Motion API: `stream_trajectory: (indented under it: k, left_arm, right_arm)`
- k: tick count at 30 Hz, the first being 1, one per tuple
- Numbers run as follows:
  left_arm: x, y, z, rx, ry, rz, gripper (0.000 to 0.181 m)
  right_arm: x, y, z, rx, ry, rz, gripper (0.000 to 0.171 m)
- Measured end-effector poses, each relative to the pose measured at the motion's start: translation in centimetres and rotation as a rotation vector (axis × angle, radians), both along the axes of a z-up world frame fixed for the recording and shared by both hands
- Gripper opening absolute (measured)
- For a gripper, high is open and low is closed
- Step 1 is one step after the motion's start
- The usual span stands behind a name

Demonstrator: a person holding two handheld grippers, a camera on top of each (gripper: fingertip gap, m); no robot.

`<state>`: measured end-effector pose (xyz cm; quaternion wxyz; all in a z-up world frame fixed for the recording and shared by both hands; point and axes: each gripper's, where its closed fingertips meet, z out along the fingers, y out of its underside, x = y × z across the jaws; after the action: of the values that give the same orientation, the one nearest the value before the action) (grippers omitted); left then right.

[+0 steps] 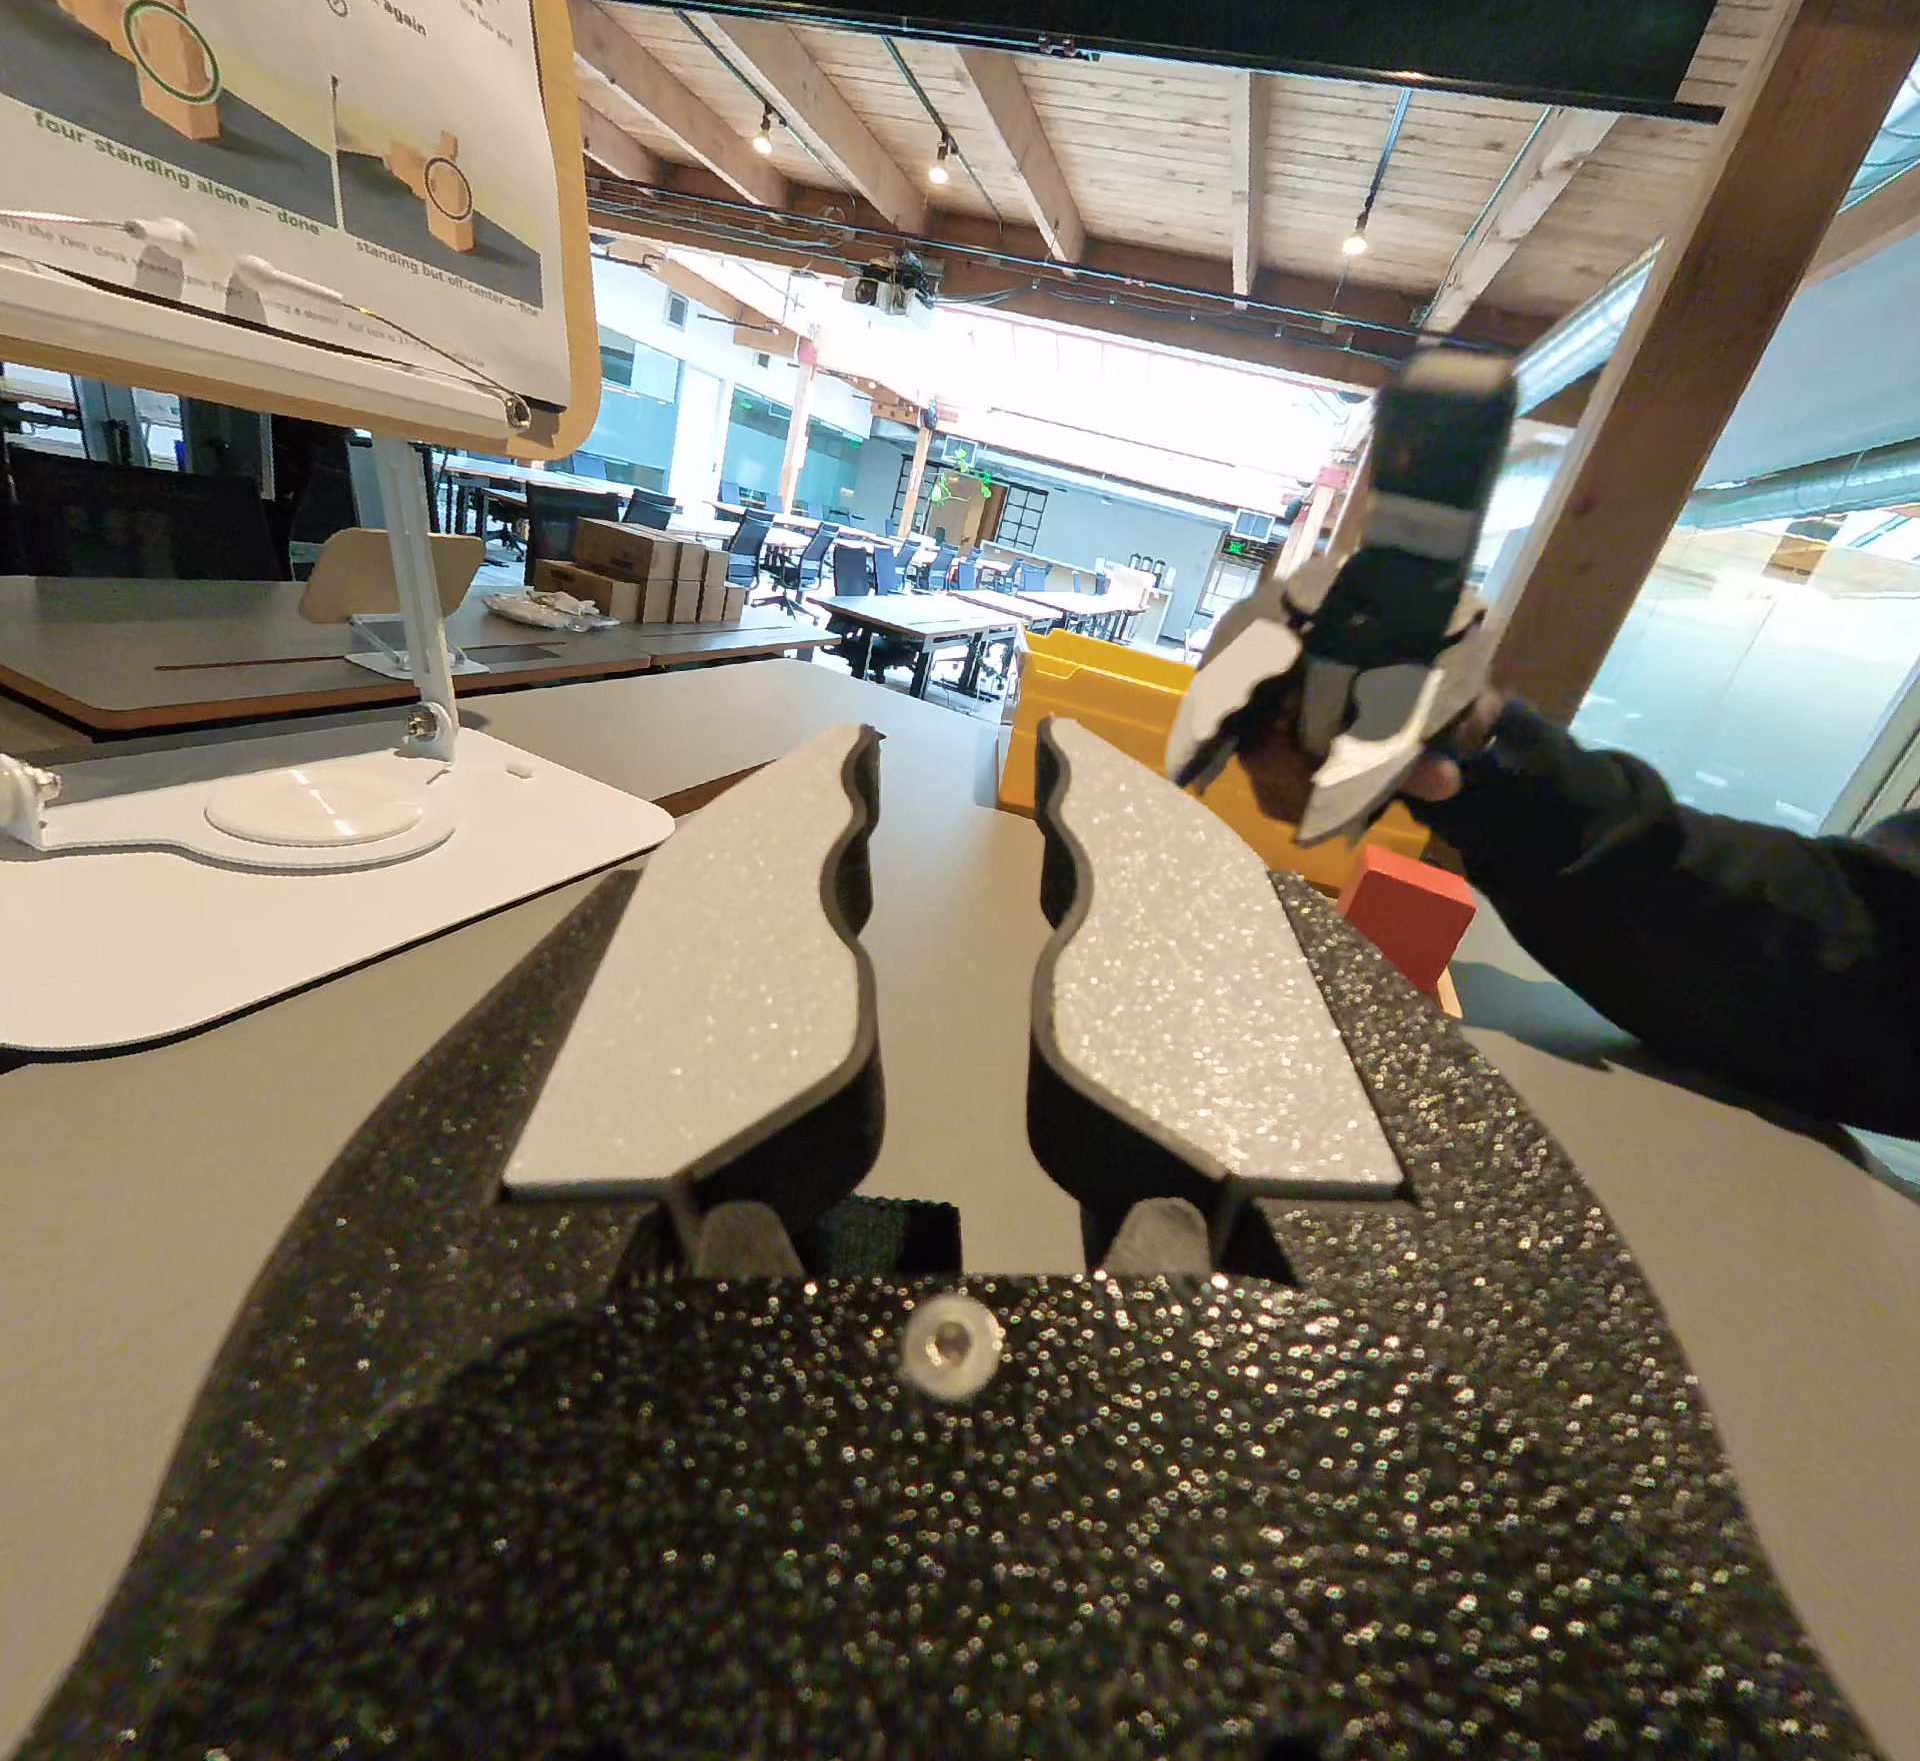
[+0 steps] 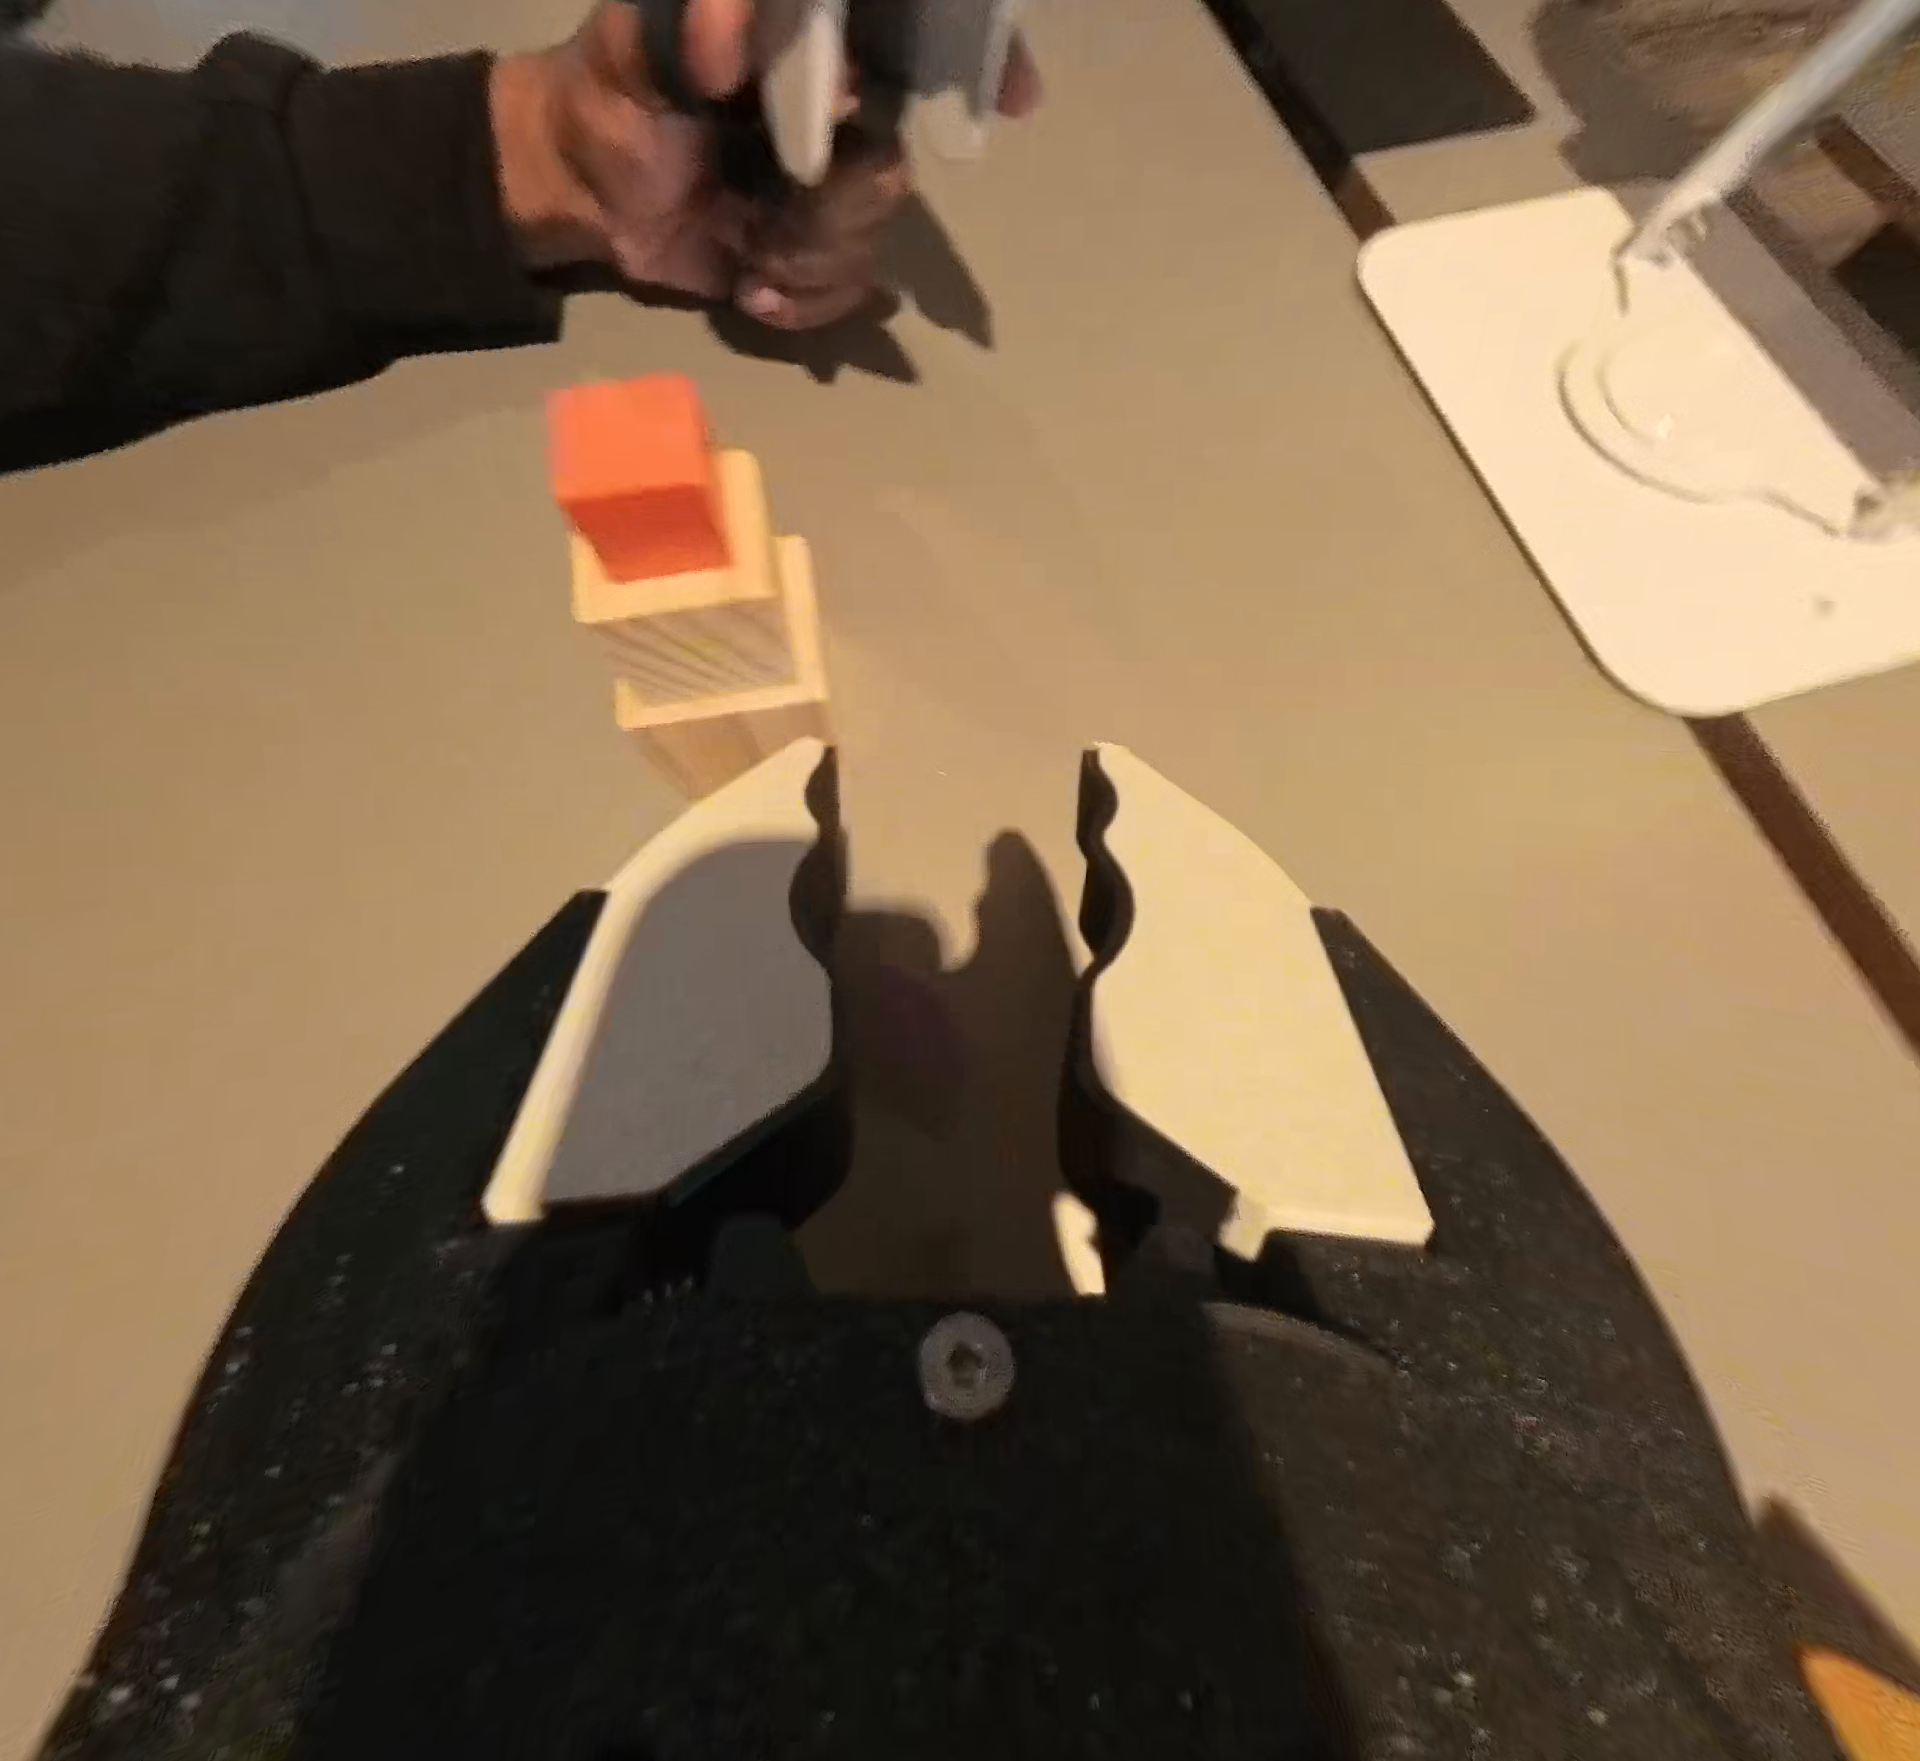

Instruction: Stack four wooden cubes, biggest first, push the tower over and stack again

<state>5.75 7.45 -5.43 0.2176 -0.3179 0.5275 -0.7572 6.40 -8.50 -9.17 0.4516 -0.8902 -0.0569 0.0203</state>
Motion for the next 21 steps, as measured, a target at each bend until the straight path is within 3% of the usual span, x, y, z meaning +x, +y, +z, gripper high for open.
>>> stream_trajectory:
  k: [3, 8, 13, 21]
  left_arm:
    - [0.0, 0.0, 0.0, -0.001, 0.001, 0.0, 0.028]
    - [0.2, 0.0, -0.1, -0.003, 0.01, 0.0, 0.027]
    - [0.4, -0.3, -0.1, 0.009, 0.011, 0.004, 0.027]
    - [0.5, -0.3, -0.1, 0.002, 0.013, 0.005, 0.026]
  right_arm:
    - [2.0, -1.5, -2.9, 0.079, 0.014, -0.153, 0.045]
    - [0.7, -3.6, -3.8, 0.196, 0.008, -0.266, 0.039]
    - [-0.9, -3.8, -7.9, -0.066, -0.035, -0.224, 0.048]
    - [-0.8, -3.8, -8.9, -0.135, -0.096, -0.255, 0.039]
